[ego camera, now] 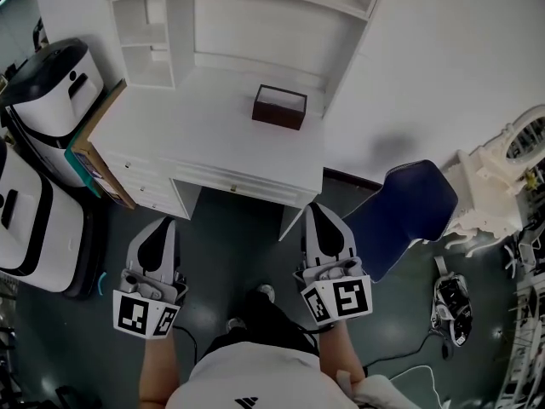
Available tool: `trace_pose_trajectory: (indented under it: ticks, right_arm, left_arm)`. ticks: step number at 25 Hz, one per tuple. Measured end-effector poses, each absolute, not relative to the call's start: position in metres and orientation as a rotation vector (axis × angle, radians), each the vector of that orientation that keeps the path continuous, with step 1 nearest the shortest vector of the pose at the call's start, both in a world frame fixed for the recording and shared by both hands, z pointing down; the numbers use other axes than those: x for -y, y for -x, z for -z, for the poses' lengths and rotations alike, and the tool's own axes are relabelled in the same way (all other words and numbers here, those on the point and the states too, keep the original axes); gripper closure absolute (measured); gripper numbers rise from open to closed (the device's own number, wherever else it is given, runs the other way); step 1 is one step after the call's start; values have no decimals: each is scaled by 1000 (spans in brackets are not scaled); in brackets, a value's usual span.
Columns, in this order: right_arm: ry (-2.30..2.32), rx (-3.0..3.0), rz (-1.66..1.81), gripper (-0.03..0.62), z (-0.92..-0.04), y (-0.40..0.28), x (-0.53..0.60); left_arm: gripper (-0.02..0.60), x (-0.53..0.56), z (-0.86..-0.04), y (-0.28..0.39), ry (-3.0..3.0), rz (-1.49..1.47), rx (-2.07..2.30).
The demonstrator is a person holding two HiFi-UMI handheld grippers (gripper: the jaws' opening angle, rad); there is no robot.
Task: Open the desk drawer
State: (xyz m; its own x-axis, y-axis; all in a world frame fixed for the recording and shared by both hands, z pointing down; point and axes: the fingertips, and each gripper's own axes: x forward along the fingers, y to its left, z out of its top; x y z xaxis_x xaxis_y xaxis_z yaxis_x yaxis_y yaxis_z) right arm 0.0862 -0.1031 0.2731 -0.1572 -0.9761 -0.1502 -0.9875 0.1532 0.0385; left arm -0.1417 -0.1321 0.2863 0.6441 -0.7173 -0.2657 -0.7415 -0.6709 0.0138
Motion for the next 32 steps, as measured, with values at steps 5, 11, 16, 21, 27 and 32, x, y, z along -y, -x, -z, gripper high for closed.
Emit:
trace_pose_trajectory:
  ticks: [5, 11, 16, 21, 27, 32]
  right_arm:
    - [1985, -2322, -194, 594, -278, -93, 130]
    - [1941, -2346, -213, 594, -271, -106, 178]
    - [1900, -2373, -218, 594, -266, -118, 218]
    - [1866, -2406, -197, 594, -269, -133, 252]
    - [1832, -2463, -124, 594, -286, -143, 285]
    - [1808, -2510, -57, 594, -306, -149, 307]
  left_arm:
    - [577, 160, -292, 135, 2766, -386, -1233]
    - [577, 203, -285, 124, 2735, -390, -1271]
    - [577, 236, -281, 107, 2715, -393, -1292]
    - [577, 265, -285, 89, 2713, -374, -1325]
    - [577, 292, -304, 72, 2743, -323, -1376]
    - [577, 308, -333, 59, 2785, -241, -1417]
